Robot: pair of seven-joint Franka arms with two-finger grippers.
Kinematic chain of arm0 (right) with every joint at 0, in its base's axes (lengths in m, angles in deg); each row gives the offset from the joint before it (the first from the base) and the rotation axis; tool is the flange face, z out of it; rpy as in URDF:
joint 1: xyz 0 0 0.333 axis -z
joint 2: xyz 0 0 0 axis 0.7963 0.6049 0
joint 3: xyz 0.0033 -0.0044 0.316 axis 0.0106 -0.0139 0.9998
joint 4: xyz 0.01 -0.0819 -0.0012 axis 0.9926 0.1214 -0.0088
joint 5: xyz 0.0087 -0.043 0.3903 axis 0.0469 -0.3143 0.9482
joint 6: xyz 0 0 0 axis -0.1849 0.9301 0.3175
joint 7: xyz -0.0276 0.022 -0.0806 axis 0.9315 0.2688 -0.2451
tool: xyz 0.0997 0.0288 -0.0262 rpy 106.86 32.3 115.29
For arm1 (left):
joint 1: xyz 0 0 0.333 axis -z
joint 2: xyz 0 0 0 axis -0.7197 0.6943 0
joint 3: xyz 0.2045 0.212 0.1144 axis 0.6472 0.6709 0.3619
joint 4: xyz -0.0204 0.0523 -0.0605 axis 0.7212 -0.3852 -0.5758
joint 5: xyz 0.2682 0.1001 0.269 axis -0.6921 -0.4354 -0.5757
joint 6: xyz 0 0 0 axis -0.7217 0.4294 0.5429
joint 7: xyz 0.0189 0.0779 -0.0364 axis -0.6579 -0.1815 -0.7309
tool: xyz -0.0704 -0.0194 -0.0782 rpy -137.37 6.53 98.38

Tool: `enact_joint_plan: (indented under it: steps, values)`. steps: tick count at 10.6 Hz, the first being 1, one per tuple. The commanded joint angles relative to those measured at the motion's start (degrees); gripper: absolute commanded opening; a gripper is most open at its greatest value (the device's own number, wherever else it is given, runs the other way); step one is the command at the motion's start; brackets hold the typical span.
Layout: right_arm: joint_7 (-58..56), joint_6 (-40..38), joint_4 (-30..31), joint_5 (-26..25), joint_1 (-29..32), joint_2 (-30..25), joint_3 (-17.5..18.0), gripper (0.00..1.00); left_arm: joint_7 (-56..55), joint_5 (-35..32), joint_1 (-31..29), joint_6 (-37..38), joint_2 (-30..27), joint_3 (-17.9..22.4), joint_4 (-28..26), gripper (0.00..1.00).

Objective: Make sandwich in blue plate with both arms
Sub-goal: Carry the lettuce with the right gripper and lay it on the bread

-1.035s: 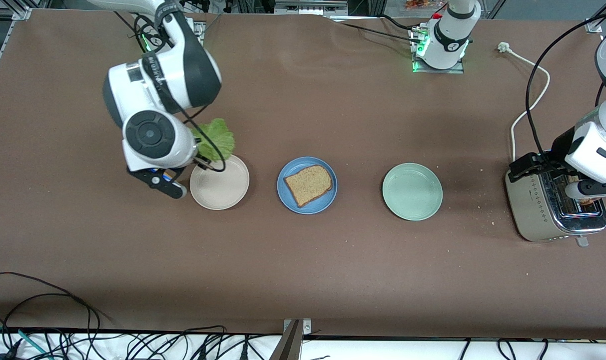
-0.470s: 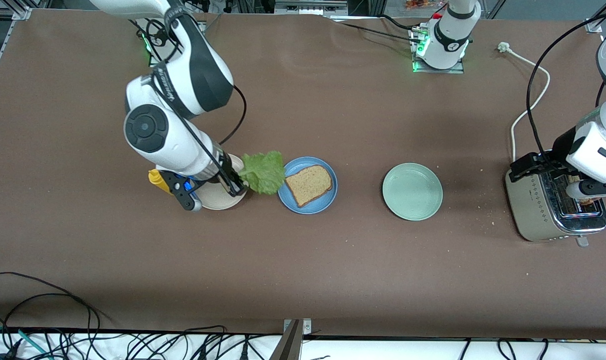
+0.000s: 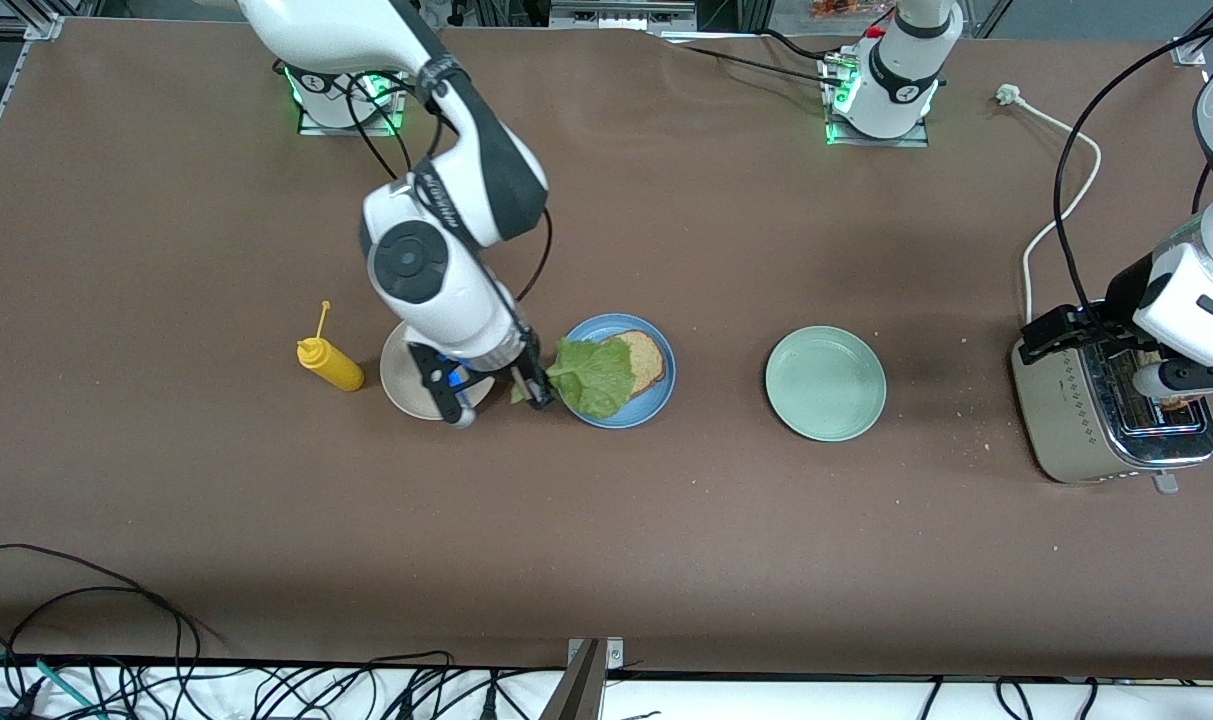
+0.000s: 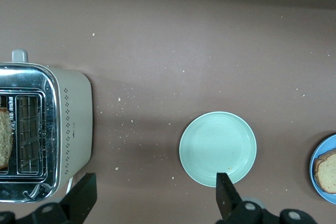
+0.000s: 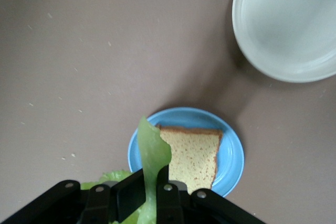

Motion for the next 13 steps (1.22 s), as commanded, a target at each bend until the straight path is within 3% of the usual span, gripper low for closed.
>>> enact_joint_plan:
  steps: [1,5,7,9,13]
  values:
    - [3.21,3.57,0.59,1.23,-3.47,3.99,-0.65,0.0,1.36,1.06,-0.77,0.48,-1.97,-0.31,-1.46,1.0]
    - [2.96,3.75,0.86,0.62,-5.93,8.38,-0.65,0.04,1.36,1.06,-0.68,0.48,-1.97,-0.31,-1.46,1.0]
    - [4.61,3.92,0.78,1.23,-6.37,9.18,-0.65,0.91,1.36,0.97,-0.77,0.48,-1.97,-0.31,-1.46,1.0]
    - [5.24,4.36,0.6,1.15,-6.55,9.45,-0.65,1.0,1.45,1.06,-0.77,0.48,-1.97,-0.31,-1.46,1.0]
    - [4.01,3.57,0.33,-1.3,-6.2,6.48,-2.83,1.0,1.53,0.54,-0.77,0.48,-1.97,-0.13,-1.11,1.0]
